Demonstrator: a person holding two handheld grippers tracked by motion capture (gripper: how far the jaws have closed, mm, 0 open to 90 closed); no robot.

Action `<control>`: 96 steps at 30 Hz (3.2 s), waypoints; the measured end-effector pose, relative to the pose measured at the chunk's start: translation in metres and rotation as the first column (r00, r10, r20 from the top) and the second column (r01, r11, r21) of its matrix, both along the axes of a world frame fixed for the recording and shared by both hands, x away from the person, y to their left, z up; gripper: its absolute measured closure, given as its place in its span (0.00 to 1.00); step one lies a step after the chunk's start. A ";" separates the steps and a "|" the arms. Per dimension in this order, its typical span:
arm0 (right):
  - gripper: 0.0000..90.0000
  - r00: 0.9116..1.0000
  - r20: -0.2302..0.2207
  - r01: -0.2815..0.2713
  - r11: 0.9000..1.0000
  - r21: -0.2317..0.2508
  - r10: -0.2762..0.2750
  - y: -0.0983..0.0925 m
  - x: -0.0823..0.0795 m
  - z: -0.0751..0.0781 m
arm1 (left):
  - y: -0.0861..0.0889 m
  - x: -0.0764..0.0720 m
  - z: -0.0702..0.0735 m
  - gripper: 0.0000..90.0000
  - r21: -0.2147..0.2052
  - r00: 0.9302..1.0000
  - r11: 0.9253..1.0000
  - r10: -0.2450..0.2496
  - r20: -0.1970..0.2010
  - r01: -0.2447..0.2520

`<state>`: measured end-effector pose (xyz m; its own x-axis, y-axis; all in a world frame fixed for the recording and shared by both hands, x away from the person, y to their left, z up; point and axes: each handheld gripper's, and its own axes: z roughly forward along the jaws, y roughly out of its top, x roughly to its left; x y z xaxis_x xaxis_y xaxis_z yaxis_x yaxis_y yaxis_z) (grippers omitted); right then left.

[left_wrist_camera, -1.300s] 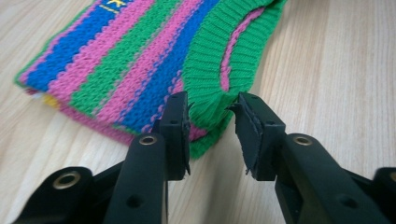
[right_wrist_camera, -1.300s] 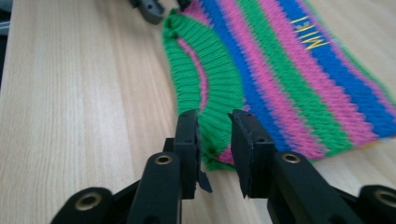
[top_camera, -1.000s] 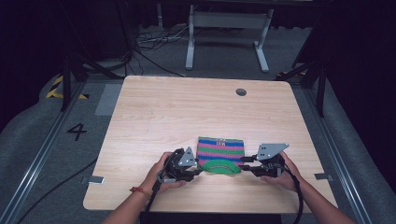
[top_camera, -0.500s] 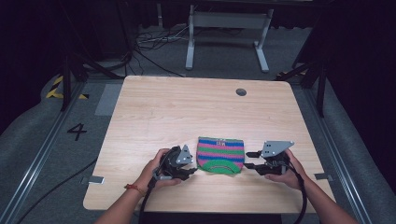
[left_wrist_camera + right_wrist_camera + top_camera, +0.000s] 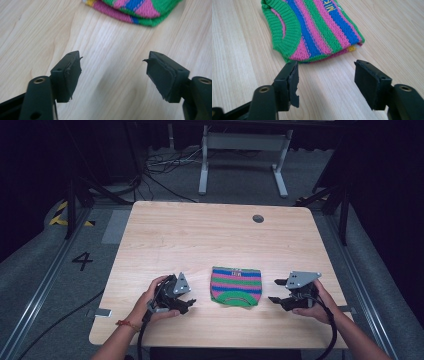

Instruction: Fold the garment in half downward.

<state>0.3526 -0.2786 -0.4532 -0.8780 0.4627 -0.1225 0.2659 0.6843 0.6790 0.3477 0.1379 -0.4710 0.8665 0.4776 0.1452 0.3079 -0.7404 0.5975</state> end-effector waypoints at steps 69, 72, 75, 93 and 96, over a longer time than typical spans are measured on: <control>0.22 0.900 -0.104 0.435 0.893 0.120 -0.424 -0.130 -0.036 -0.053 | 0.118 -0.027 -0.028 0.14 -0.150 0.912 0.900 0.396 -0.111 -0.409; 0.22 0.899 -0.104 0.435 0.892 0.120 -0.424 -0.130 -0.036 -0.053 | 0.118 -0.027 -0.028 0.14 -0.150 0.912 0.900 0.396 -0.111 -0.409; 0.21 0.898 -0.104 0.437 0.892 0.119 -0.427 -0.130 -0.036 -0.053 | 0.118 -0.027 -0.028 0.14 -0.151 0.912 0.900 0.396 -0.111 -0.409; 0.21 0.896 -0.105 0.443 0.889 0.119 -0.432 -0.130 -0.037 -0.053 | 0.118 -0.026 -0.029 0.14 -0.151 0.910 0.898 0.401 -0.109 -0.414; 0.21 0.896 -0.105 0.443 0.889 0.119 -0.432 -0.130 -0.037 -0.053 | 0.117 -0.025 -0.029 0.14 -0.151 0.906 0.894 0.409 -0.113 -0.422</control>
